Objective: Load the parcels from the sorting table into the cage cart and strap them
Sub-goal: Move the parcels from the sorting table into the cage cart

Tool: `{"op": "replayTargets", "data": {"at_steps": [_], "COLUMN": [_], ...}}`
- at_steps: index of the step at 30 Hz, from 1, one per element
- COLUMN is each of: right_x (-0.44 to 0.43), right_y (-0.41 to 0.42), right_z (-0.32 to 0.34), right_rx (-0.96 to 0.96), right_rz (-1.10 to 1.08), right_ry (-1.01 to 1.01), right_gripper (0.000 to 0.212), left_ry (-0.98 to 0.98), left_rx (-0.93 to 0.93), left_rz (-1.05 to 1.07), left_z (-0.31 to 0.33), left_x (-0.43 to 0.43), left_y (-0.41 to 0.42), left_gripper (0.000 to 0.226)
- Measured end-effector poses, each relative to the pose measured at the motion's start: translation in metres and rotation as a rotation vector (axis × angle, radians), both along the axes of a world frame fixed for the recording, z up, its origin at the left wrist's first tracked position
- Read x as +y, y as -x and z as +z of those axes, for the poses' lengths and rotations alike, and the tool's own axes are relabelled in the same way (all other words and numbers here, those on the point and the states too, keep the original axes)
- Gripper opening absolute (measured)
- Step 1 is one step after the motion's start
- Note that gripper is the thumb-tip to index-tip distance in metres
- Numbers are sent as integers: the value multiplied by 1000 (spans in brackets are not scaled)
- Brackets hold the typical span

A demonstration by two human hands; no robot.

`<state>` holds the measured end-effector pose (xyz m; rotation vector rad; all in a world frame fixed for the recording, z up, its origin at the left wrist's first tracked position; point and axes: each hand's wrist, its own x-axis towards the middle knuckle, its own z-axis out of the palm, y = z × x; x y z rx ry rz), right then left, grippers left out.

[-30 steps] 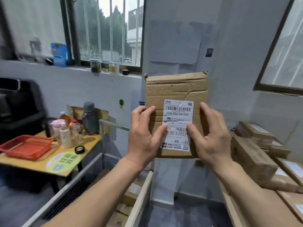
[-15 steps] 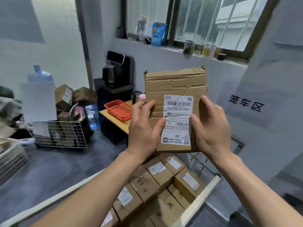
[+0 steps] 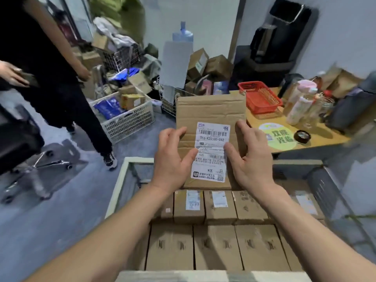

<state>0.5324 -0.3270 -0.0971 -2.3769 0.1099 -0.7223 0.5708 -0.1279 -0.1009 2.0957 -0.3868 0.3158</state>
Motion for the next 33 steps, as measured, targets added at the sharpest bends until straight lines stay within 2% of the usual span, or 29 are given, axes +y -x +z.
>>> {"op": "replayTargets", "data": {"at_steps": [6,18,33], "right_x": [57,138,178], "right_y": [-17,12,38], "right_z": [-74,-240,-352], "right_rx": [193,598,863], "right_rz": [128,209,232], "right_ry": [-23,-99,-191], "right_gripper": [65,64,65], "left_ry": [-81,-250,-342], "left_rx": [189,615,879], "left_rz": [119,159,154], "left_z": [-56,-211,-319], "left_x": [61,138,172], "left_y": [8,41,58], "left_gripper": [58,60,62]}}
